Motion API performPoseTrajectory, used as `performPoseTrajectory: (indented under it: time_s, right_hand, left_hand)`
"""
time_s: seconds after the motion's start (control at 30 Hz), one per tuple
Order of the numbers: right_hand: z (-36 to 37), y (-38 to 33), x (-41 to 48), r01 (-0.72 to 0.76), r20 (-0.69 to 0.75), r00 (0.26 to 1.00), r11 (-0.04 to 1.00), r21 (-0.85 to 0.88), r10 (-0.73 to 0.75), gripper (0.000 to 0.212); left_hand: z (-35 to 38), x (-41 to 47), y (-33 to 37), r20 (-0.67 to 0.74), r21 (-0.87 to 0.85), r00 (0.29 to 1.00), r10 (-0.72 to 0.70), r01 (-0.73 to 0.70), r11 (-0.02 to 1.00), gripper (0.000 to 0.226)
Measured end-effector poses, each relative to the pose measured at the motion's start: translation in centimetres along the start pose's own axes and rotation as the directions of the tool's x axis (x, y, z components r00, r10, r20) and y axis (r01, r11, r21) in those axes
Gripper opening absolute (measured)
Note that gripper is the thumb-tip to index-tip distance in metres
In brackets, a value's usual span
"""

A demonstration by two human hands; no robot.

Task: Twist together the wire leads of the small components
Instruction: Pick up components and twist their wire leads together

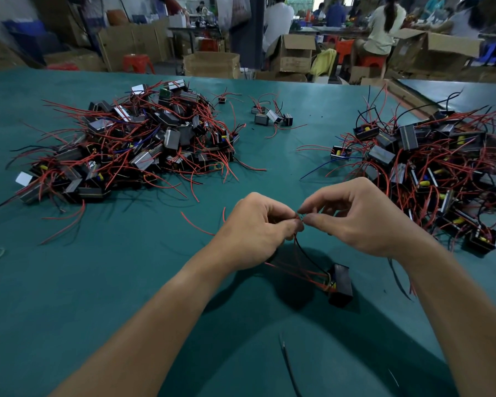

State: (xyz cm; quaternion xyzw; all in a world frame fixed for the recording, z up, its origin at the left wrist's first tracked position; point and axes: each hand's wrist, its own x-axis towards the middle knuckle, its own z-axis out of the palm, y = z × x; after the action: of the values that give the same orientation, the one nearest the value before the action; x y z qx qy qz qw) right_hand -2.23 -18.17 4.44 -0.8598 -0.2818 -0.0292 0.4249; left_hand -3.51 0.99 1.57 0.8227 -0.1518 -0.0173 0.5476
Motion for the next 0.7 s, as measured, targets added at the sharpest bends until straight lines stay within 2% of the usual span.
performPoseTrajectory:
  time_s: [0.1, 0.17, 0.23, 0.3, 0.33, 0.4, 0.5, 0.6, 0.7]
  right_hand:
    - [0.0, -0.3, 0.1, -0.033, -0.007, 0.999, 0.997, -0.070, 0.033, 0.012]
    - [0.3, -0.4, 0.1, -0.109, 0.024, 0.993, 0.990, -0.094, 0.112, 0.021]
    - [0.8, -0.6, 0.4, -0.305, 0.062, 0.951, 0.951, 0.051, 0.302, 0.030]
    - [1.5, -0.8, 0.6, -0.525, 0.155, 0.851, 0.808, 0.268, 0.501, 0.033]
    - [1.8, -0.9, 0.7, -0.573, 0.190, 0.819, 0.751, 0.327, 0.542, 0.033]
    - [1.7, -0.8, 0.7, -0.560, 0.198, 0.827, 0.743, 0.367, 0.525, 0.033]
    - [0.7, -0.6, 0.4, -0.387, 0.113, 0.921, 0.841, 0.377, 0.373, 0.027]
    - [-0.3, -0.2, 0.3, -0.194, 0.007, 0.979, 0.917, 0.349, 0.205, 0.017]
    - [0.1, 0.0, 0.3, -0.103, -0.023, 0.993, 0.958, 0.267, 0.113, 0.018]
  left_hand:
    - [0.1, -0.1, -0.1, -0.079, 0.127, 0.994, 0.072, -0.062, 0.990, 0.014]
    - [0.3, -0.3, -0.1, -0.120, 0.305, 0.966, 0.229, -0.183, 0.935, 0.015]
    - [0.5, -0.4, -0.1, -0.114, 0.471, 0.912, 0.395, -0.301, 0.830, 0.013]
    - [0.5, -0.4, -0.1, -0.102, 0.566, 0.866, 0.490, -0.354, 0.744, 0.013]
    - [0.4, -0.3, -0.1, -0.103, 0.584, 0.856, 0.506, -0.360, 0.728, 0.014]
    - [0.4, -0.2, -0.3, -0.133, 0.533, 0.878, 0.460, -0.328, 0.780, 0.015]
    - [0.2, 0.1, -0.1, -0.190, 0.201, 0.961, 0.199, -0.160, 0.966, 0.013]
    - [0.0, 0.3, 0.4, -0.136, -0.030, 0.991, 0.017, -0.021, 0.999, 0.018]
    - [-0.1, 0.2, 0.8, -0.073, -0.114, 0.996, -0.053, 0.044, 0.992, 0.021]
